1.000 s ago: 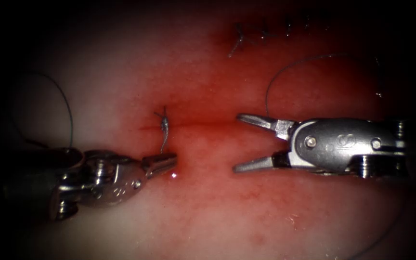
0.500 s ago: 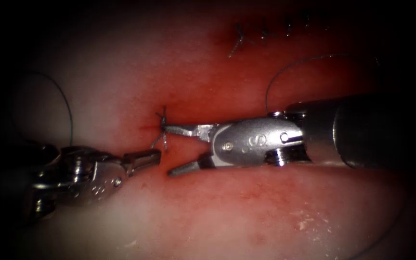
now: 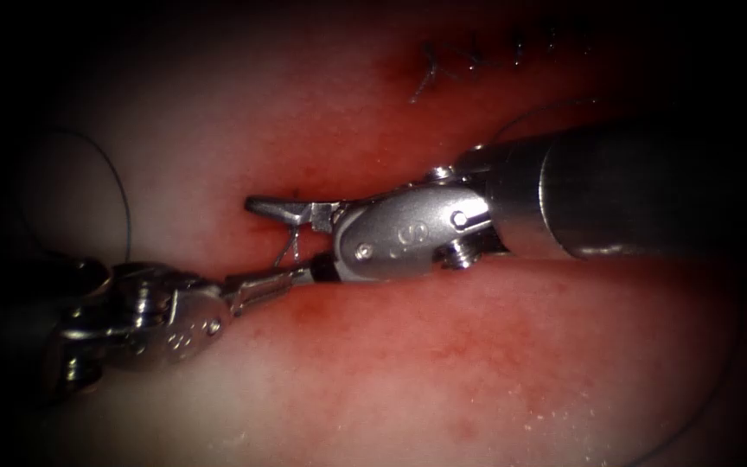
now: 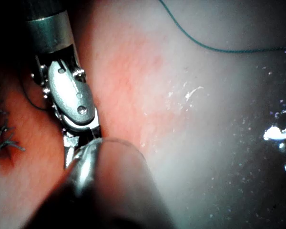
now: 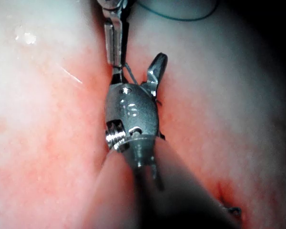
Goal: Wound Closure
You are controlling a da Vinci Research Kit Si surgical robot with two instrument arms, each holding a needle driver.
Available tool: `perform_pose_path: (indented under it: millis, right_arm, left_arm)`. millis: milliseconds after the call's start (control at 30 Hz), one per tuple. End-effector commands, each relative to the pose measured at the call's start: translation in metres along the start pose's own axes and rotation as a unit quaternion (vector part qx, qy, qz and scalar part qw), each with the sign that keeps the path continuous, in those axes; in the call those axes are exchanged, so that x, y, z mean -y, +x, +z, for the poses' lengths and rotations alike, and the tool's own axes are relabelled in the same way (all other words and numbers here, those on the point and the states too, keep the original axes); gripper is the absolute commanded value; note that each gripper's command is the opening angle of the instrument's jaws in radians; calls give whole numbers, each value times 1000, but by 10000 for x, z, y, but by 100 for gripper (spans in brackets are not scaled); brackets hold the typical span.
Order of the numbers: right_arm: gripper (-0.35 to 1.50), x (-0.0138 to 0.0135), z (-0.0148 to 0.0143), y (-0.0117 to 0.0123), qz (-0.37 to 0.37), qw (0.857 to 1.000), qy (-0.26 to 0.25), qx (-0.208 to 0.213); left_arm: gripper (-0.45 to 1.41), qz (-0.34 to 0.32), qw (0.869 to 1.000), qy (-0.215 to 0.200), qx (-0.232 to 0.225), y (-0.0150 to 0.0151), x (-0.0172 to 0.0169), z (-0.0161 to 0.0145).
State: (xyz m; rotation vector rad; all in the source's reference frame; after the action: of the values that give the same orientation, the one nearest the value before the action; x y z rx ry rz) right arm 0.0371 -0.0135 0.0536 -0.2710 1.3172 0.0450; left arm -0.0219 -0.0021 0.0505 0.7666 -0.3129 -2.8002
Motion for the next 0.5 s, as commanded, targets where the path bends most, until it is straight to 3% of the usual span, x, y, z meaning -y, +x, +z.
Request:
perform_pose_path:
  millis: [33, 367, 500]
  right_arm:
    - [128, 5, 16, -3, -10, 1000, -2, 0]
    - [130, 9, 25, -10, -23, 1000, -5, 5]
    - [121, 13, 29, -9, -25, 1000, -6, 6]
  left_arm:
    - [-45, 0, 1000, 0, 0, 3, -1, 7]
    - [-45, -2, 1000, 1, 1, 5, -1, 8]
    - [-45, 1, 1000, 1, 3, 7, -1, 9]
